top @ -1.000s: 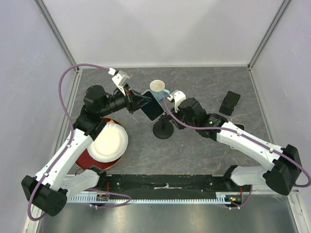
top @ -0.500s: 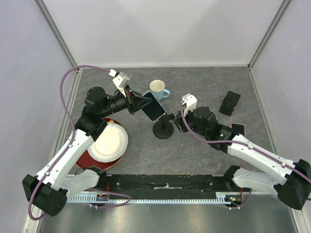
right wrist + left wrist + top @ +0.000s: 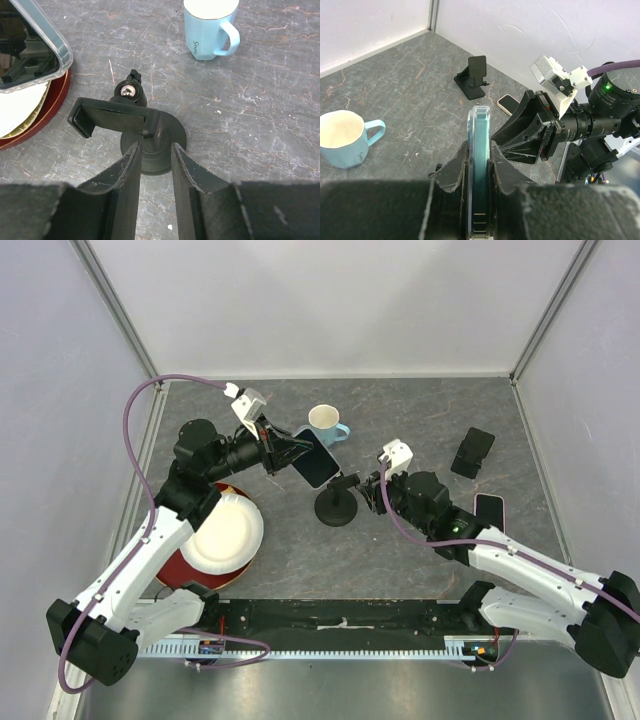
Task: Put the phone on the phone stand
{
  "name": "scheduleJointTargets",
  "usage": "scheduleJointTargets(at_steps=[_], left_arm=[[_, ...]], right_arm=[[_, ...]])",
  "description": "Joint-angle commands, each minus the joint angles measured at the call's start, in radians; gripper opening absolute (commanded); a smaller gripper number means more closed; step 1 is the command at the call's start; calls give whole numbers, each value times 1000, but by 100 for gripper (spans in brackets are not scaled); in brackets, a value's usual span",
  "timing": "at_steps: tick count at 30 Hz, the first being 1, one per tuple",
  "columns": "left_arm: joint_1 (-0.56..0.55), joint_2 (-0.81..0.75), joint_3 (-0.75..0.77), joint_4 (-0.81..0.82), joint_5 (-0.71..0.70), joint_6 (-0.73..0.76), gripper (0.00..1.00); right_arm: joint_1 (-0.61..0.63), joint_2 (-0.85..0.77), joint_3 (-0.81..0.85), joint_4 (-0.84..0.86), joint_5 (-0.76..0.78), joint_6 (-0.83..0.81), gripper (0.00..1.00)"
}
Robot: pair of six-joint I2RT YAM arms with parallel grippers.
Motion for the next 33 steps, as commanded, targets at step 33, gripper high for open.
scheduleJointTargets(at_steps=[33], left_arm=[[-43, 13, 7, 108, 123, 39, 2]], right_arm=[[-1, 93, 26, 157, 4, -54, 0]])
